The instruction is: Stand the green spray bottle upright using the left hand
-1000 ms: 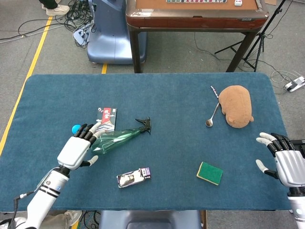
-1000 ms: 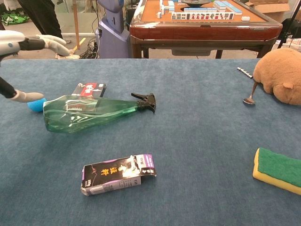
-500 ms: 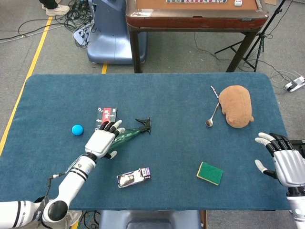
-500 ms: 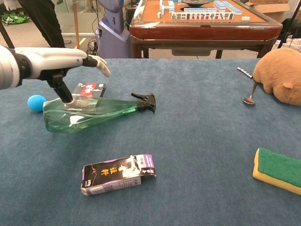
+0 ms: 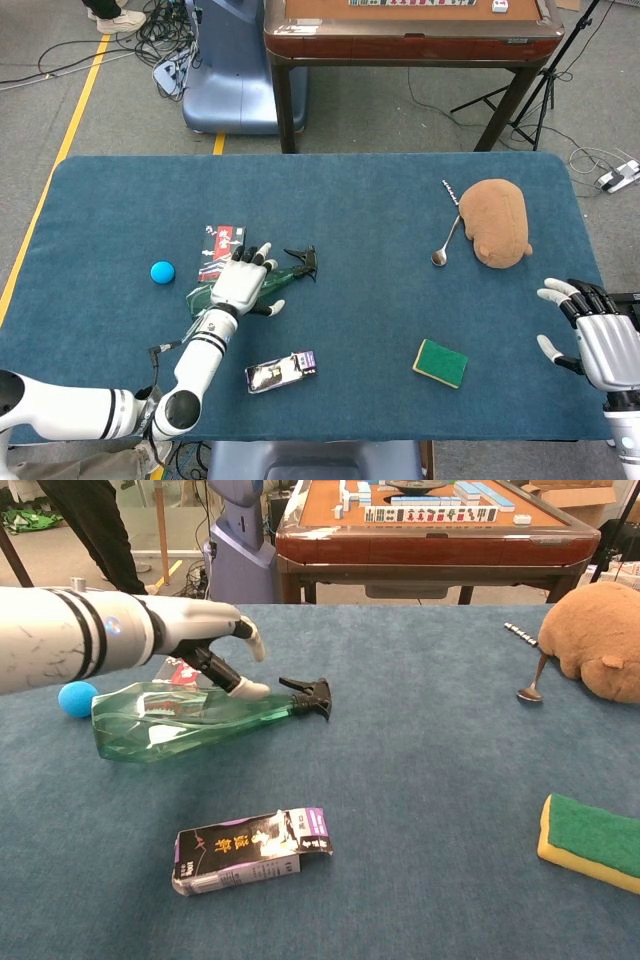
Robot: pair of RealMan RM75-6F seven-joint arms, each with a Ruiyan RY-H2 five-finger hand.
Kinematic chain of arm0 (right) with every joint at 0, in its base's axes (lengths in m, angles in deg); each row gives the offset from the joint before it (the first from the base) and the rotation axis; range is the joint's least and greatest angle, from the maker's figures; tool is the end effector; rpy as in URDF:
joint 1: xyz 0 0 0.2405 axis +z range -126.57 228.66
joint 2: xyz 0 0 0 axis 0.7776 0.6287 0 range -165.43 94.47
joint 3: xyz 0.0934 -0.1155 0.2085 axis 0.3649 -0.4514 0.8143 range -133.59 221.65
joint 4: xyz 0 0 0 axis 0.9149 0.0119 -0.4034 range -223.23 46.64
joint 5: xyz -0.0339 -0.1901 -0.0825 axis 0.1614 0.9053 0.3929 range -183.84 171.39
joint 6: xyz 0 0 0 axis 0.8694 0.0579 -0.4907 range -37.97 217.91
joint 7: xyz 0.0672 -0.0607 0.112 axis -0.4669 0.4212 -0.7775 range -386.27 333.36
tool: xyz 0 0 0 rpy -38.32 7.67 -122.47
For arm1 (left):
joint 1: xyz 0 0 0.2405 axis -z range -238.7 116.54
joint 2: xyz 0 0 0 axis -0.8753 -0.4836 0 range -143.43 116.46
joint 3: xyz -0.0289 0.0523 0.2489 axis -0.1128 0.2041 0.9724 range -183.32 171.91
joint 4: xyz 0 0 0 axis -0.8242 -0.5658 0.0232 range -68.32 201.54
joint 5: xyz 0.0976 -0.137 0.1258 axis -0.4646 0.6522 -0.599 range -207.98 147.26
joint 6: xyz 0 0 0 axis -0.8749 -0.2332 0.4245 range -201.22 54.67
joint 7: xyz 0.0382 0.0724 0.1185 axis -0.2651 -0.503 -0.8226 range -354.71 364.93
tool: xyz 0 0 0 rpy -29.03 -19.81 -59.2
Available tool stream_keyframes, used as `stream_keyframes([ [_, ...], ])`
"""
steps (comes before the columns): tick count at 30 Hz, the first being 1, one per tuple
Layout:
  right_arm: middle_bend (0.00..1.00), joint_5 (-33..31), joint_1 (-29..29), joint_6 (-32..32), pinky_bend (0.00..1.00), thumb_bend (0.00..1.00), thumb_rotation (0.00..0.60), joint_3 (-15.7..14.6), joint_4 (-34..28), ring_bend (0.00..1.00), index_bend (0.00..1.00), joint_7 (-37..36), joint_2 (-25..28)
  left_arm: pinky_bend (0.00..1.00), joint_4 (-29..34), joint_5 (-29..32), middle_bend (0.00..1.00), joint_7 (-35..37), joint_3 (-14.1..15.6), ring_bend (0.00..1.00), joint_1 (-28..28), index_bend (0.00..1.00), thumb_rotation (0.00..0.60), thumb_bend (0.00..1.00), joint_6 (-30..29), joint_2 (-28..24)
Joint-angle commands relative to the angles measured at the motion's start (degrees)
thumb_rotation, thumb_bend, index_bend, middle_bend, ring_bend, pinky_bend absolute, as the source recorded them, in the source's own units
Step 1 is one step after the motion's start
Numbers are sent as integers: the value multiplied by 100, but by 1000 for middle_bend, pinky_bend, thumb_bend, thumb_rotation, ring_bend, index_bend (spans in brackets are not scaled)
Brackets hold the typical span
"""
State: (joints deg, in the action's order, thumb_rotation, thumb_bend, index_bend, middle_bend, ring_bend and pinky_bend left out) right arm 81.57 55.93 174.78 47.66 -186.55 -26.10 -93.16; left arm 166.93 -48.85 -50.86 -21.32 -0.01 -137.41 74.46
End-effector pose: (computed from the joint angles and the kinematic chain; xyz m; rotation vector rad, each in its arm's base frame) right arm -0.2927 -0.1826 0.1840 1.4184 -0.8694 0.9226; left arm -0.0602 0.3524 -0.0163 -1.8707 -0.9439 -0.5784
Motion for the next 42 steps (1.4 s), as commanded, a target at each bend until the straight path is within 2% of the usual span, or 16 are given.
stream_keyframes([
  [1, 232, -9, -15, 14, 175, 248, 600, -5, -3, 137, 293, -11, 13, 0, -336, 336, 0, -208, 8, 0, 240, 209, 218, 288, -110, 248],
  [12, 232, -7, 15, -40, 175, 249, 600, -10, -5, 137, 293, -28, 14, 0, -1295, 764, 0, -760, 200, 0, 589, 206, 223, 287, -352, 822],
  [16, 232, -12, 33, -68, 175, 249, 600, -9, -23, 137, 293, -5, 14, 0, -1481, 993, 0, -823, 124, 0, 618, 206, 224, 283, -270, 915],
  [31, 232, -42, -14, -50, 175, 249, 600, -45, -102, 137, 293, 67, 58, 0, -2209, 1201, 0, -1429, 229, 0, 825, 204, 231, 283, -263, 1512],
  [34, 232, -44, -15, -57, 175, 249, 600, -51, -103, 137, 293, 61, 60, 0, -2330, 1178, 0, -1486, 217, 0, 835, 218, 274, 283, -264, 1603],
  [42, 232, -41, -48, -19, 175, 249, 600, -62, -105, 137, 293, 54, 70, 0, -2490, 832, 0, -1416, 264, 0, 756, 372, 498, 282, -200, 1778],
])
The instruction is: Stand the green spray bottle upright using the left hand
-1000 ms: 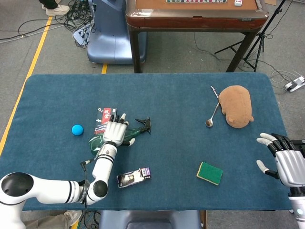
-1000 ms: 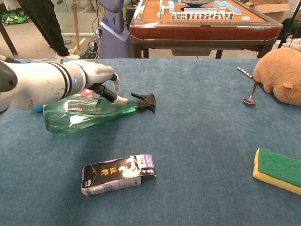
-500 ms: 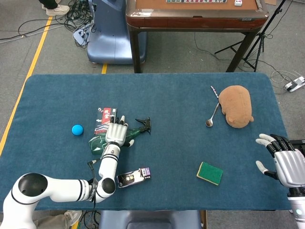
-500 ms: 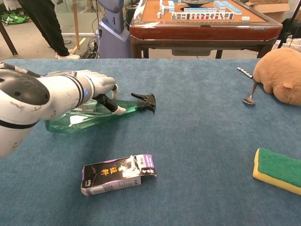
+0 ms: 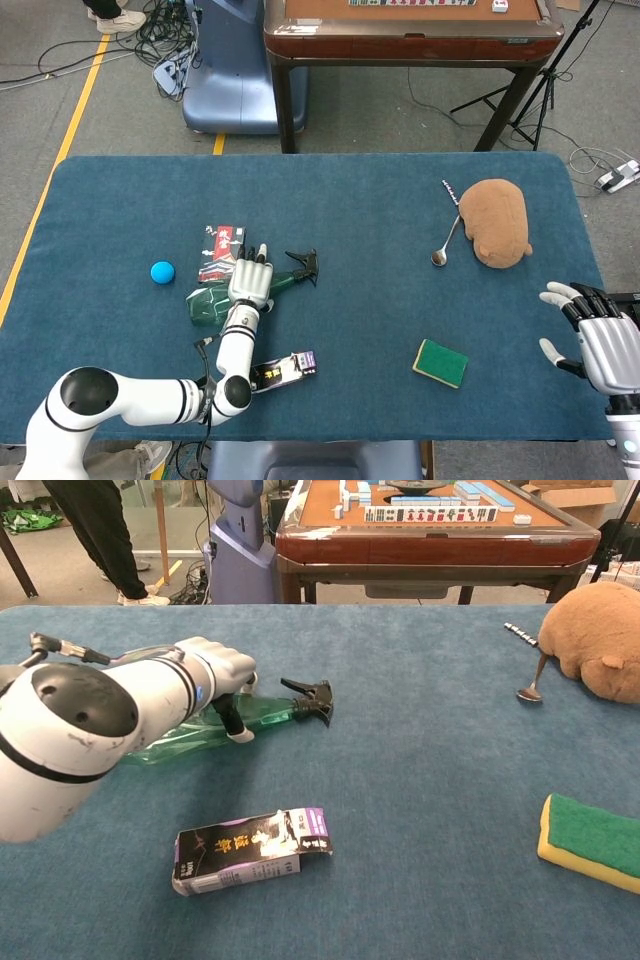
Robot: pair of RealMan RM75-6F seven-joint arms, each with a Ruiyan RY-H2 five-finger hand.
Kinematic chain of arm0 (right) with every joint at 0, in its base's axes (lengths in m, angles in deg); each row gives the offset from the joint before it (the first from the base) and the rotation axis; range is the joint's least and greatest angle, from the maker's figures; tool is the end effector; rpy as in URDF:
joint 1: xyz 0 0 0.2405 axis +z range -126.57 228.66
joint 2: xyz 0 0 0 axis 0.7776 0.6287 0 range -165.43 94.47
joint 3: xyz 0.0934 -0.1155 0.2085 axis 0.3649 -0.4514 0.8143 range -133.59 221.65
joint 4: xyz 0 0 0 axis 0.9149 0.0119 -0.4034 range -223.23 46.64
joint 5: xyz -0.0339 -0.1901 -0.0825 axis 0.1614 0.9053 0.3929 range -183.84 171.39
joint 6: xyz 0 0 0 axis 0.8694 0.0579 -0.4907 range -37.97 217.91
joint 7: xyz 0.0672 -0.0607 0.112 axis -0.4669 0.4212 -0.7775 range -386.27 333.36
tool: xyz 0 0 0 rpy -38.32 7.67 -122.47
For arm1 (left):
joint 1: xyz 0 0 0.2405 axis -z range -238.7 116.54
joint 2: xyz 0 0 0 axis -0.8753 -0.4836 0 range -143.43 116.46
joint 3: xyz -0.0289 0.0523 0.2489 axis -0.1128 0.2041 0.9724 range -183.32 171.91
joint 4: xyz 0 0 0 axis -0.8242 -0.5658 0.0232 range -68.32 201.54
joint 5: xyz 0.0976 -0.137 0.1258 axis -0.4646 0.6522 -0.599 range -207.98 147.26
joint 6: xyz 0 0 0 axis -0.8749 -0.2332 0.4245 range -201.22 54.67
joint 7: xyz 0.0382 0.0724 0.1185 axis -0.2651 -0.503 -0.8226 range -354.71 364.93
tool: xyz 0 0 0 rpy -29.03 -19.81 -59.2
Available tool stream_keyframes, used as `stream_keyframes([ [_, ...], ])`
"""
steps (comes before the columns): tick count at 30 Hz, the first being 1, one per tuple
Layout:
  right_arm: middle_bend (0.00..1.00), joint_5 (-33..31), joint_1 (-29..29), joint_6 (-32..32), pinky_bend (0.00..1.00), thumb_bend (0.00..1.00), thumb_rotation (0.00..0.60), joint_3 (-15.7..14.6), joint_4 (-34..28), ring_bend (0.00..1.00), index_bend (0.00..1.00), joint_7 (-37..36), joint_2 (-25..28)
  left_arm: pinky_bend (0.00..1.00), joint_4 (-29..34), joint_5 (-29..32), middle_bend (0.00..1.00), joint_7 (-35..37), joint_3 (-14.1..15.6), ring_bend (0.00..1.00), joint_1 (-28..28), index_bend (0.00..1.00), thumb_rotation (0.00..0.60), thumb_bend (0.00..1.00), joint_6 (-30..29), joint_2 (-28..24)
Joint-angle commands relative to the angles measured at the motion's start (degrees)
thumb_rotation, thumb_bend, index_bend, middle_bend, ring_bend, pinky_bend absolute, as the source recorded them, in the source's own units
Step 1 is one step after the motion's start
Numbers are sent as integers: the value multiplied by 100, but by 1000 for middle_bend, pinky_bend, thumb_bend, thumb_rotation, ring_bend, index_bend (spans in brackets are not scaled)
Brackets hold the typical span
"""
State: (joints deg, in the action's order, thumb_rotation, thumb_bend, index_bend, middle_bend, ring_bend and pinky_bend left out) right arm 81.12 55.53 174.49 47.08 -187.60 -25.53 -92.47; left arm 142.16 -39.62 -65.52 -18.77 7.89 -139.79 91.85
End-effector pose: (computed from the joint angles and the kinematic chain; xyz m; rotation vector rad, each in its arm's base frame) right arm -0.2933 -0.1783 0.1844 1.4176 -0.8856 0.9006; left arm -0.0678 0.3767 -0.0863 -1.8301 -0.7179 -0.2659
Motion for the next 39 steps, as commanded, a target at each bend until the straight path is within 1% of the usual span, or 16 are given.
stream_keyframes([
  [1, 232, 5, -17, 21, 175, 249, 600, -6, 0, 137, 293, -6, 2, 0, 5, -162, 0, 97, 3, 0, -50, 383, 501, 282, 41, 43],
  [4, 232, -10, -38, 46, 175, 250, 600, -6, 3, 137, 293, -6, 9, 0, 232, -384, 14, 325, -97, 0, -123, 422, 515, 283, 28, -40],
  [8, 232, 10, -59, 84, 175, 249, 600, -9, 10, 137, 293, -26, 8, 0, 901, -638, 34, 913, -392, 0, -329, 433, 528, 283, 157, -420],
  [11, 232, 23, -67, 91, 175, 249, 600, -18, 25, 137, 293, -47, -2, 0, 1461, -856, 39, 1442, -620, 0, -528, 433, 534, 283, 284, -799],
  [13, 232, 33, -72, 97, 175, 250, 600, -22, 34, 137, 293, -61, -7, 0, 1852, -952, 39, 1869, -807, 0, -688, 427, 538, 282, 443, -1094],
  [15, 232, 44, -73, 104, 175, 250, 600, -21, 38, 137, 293, -68, -12, 0, 2217, -893, 39, 2321, -1024, 0, -850, 419, 539, 283, 725, -1423],
  [17, 232, 53, -69, 105, 175, 249, 600, -18, 35, 137, 293, -74, -22, 0, 2429, -856, 39, 2749, -1211, 0, -988, 413, 534, 283, 1010, -1677],
  [19, 232, 81, -56, 97, 175, 249, 600, -20, 34, 137, 293, -75, -36, 0, 2548, -954, 39, 3219, -1368, 0, -1130, 410, 530, 283, 1287, -1895],
  [21, 232, 94, -46, 87, 175, 249, 600, -20, 32, 137, 293, -67, -44, 0, 2561, -1223, 39, 3683, -1462, 0, -1274, 408, 535, 283, 1452, -1998],
  [25, 232, 94, -42, 85, 175, 250, 600, -15, 19, 137, 293, -53, -42, 0, 2446, -1721, 39, 4540, -1555, 0, -1523, 396, 579, 283, 1651, -2013],
  [28, 232, 96, -46, 93, 175, 249, 600, -15, 5, 137, 293, -40, -36, 0, 2294, -1869, 39, 5039, -1563, 0, -1611, 388, 573, 283, 1802, -1985],
  [33, 232, 95, -61, 111, 175, 249, 600, -17, -10, 137, 293, -28, -24, 0, 2046, -2043, 39, 5661, -1563, 0, -1673, 387, 571, 282, 1892, -1911],
  [35, 232, 88, -65, 111, 175, 249, 600, -19, -16, 137, 293, -23, -18, 0, 1981, -2159, 39, 5827, -1563, 0, -1695, 386, 568, 283, 1846, -1886],
  [39, 232, 84, -62, 103, 175, 249, 600, -17, -26, 137, 293, -4, -18, 0, 1924, -2398, 39, 6053, -1467, 0, -1734, 386, 563, 283, 1839, -1929],
])
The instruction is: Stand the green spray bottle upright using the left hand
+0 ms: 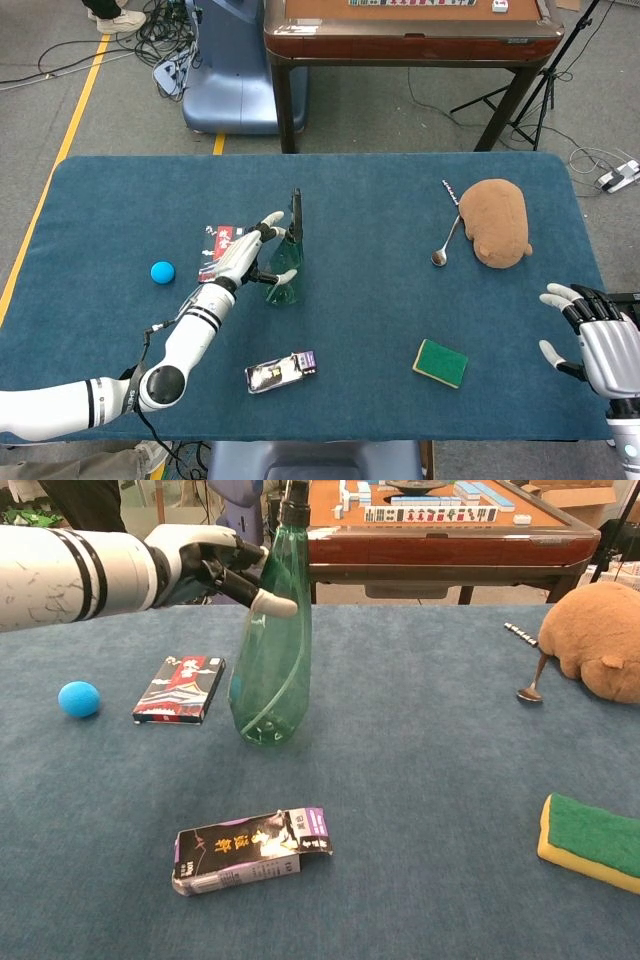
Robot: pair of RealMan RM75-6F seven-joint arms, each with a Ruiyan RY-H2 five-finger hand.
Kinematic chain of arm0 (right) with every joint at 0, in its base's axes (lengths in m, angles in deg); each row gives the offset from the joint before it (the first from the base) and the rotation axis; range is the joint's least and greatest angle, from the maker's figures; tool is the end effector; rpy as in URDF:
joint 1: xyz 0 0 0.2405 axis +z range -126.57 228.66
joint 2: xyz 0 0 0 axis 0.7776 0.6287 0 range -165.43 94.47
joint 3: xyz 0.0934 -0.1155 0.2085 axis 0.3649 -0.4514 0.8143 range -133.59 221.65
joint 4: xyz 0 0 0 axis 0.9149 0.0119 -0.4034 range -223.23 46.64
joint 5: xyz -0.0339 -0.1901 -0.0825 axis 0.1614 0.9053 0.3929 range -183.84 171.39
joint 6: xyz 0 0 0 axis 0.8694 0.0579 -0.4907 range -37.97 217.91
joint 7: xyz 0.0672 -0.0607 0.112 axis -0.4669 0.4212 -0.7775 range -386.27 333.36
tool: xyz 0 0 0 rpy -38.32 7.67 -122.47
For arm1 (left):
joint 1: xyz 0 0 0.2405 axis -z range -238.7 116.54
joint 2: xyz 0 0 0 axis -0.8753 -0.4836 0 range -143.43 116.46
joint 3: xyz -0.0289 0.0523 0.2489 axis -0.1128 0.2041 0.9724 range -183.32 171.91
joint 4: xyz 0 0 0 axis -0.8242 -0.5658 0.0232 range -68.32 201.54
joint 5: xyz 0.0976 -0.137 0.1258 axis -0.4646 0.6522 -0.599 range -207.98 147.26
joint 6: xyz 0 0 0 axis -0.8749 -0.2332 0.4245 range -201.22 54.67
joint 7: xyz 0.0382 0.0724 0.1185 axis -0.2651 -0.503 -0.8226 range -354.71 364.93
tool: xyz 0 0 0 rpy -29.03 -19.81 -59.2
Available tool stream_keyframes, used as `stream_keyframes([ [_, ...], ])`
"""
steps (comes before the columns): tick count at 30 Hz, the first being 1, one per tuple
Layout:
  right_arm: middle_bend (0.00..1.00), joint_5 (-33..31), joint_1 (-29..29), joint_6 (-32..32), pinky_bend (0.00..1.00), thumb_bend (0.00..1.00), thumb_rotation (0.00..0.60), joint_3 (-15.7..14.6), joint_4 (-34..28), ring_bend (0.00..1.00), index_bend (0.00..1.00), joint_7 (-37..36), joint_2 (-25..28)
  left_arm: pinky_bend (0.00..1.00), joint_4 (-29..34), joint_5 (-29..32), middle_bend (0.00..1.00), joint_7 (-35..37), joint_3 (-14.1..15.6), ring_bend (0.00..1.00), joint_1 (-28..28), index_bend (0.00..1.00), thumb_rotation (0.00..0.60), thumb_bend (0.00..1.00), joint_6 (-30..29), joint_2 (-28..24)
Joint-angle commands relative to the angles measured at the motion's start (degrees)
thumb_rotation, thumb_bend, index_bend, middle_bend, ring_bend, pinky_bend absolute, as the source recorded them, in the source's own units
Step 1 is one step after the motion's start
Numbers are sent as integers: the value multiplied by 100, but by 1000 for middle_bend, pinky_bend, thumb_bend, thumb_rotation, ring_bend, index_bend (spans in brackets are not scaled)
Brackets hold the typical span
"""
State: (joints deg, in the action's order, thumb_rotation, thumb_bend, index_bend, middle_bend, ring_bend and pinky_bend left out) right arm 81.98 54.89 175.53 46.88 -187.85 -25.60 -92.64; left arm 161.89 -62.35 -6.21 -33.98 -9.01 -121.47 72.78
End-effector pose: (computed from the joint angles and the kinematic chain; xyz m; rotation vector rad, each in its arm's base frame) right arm -0.2916 -0.1742 0.1841 1.4133 -0.8823 0.9150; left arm -0.0489 0.3855 0.0129 -1.5299 -1.6441 -1.2348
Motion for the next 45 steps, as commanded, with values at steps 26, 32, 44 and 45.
stream_keyframes([
  [26, 232, 79, -16, 103, 175, 250, 600, 33, -173, 137, 293, 135, 75, 0, -55, -1765, 39, 1568, 825, 0, -960, 316, 472, 283, 73, -756],
  [32, 232, 84, 0, 80, 175, 249, 600, 35, -169, 137, 293, 128, 69, 0, 156, -2308, 39, 1649, 1061, 0, -1132, 275, 368, 283, -108, -826],
  [44, 232, 92, -9, 108, 175, 249, 600, 39, -123, 137, 293, 66, 62, 0, 412, -2369, 34, 1426, 1236, 0, -1083, 95, 351, 283, -190, -859],
  [45, 232, 89, -13, 111, 175, 249, 600, 39, -116, 137, 293, 58, 60, 0, 455, -2373, 24, 1407, 1252, 0, -1084, 60, 349, 283, -194, -883],
])
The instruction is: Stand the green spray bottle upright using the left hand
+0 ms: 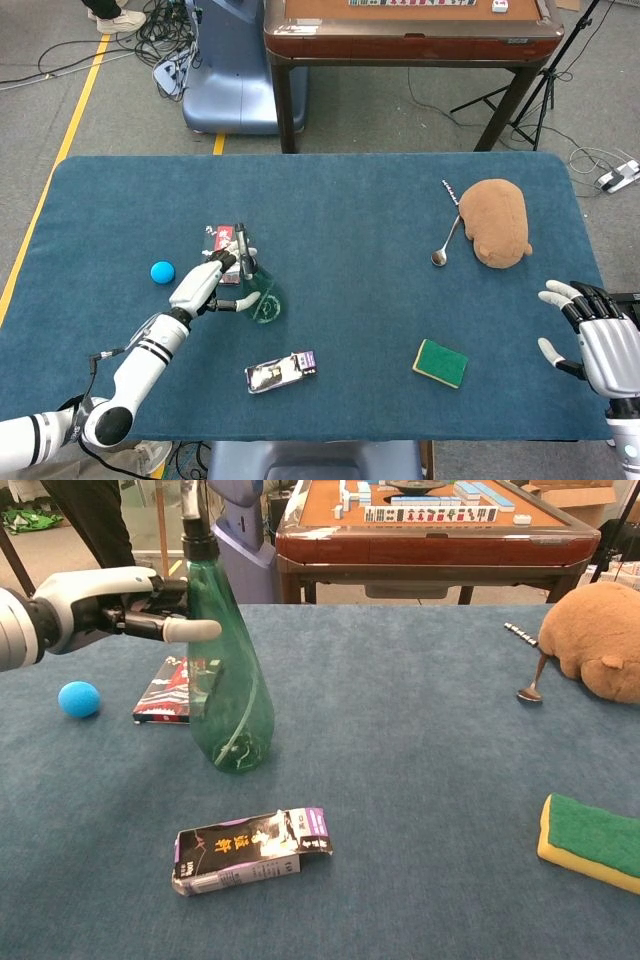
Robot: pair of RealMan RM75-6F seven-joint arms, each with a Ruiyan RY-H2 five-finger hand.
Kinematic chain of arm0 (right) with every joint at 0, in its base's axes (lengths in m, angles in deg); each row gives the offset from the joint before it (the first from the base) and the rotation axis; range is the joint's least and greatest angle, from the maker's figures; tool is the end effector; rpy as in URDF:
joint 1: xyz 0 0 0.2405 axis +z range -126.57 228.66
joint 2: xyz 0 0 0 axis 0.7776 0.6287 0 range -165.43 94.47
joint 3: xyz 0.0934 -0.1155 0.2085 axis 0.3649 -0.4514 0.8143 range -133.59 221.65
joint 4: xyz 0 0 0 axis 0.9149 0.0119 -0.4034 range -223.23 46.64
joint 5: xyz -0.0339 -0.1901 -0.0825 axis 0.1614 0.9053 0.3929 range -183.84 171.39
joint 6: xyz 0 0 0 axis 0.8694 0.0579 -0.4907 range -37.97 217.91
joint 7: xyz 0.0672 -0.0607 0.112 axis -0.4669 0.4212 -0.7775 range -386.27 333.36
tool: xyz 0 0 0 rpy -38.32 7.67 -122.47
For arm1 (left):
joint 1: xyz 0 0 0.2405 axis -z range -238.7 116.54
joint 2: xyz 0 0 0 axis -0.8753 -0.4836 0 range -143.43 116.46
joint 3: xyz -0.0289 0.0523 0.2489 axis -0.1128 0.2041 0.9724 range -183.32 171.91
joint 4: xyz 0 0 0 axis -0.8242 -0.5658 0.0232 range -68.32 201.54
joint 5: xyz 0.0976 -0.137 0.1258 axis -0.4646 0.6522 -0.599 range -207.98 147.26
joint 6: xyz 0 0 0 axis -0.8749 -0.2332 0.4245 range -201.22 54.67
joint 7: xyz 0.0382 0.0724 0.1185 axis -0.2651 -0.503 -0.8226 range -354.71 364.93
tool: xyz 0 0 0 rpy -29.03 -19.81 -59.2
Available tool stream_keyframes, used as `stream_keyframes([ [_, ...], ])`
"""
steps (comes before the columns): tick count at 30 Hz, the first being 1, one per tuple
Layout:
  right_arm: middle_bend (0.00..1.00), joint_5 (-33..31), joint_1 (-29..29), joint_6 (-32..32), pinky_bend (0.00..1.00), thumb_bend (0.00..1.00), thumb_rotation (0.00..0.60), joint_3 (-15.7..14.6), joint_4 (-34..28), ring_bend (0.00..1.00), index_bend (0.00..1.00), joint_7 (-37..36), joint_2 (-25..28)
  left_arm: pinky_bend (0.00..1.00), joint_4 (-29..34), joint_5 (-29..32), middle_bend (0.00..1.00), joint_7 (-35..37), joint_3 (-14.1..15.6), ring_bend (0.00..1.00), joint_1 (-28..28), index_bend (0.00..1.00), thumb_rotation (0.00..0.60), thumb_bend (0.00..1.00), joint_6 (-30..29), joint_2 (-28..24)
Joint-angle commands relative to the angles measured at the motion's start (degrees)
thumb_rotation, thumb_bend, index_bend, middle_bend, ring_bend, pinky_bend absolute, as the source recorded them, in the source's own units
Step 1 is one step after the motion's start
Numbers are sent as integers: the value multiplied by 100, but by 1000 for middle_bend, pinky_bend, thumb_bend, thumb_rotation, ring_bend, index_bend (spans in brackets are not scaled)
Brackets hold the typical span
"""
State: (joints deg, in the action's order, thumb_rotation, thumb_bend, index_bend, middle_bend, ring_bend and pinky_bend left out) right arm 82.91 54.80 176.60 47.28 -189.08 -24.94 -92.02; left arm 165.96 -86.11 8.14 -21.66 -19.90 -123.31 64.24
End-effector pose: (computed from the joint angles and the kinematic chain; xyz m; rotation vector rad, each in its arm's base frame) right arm -0.2842 -0.1747 0.1879 1.4140 -0.8562 0.9386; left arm -0.1271 0.3405 0.0321 -1.6394 -1.5312 -1.1923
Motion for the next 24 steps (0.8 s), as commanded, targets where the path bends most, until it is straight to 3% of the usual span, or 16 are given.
stream_keyframes([
  [1, 232, -6, -7, 8, 175, 249, 600, 0, 13, 137, 293, -17, -3, 0, 90, -3, 14, -39, 39, 0, 1, 33, 347, 283, -5, -57],
  [9, 232, -9, -4, 5, 175, 249, 600, 4, 69, 137, 293, -73, -18, 0, 425, -239, 0, 38, 192, 0, -168, 0, 348, 283, -103, -344],
  [17, 232, -39, -12, -14, 175, 249, 600, -3, 129, 137, 293, -152, -12, 0, 767, -804, 0, 108, 544, 0, -637, 0, 355, 283, -524, -828],
  [20, 232, -60, -1, -47, 175, 249, 600, -1, 165, 137, 293, -187, -16, 0, 808, -1031, 0, 72, 722, 0, -885, 0, 445, 282, -797, -1026],
  [22, 232, -68, 12, -71, 175, 249, 600, 2, 201, 137, 293, -220, -27, 0, 809, -1229, 0, 104, 828, 0, -1076, 0, 560, 282, -1042, -1104],
  [24, 232, -79, 25, -100, 175, 249, 600, 1, 236, 137, 293, -250, -39, 0, 762, -1345, 0, 115, 899, 0, -1224, 0, 600, 282, -1236, -1162],
])
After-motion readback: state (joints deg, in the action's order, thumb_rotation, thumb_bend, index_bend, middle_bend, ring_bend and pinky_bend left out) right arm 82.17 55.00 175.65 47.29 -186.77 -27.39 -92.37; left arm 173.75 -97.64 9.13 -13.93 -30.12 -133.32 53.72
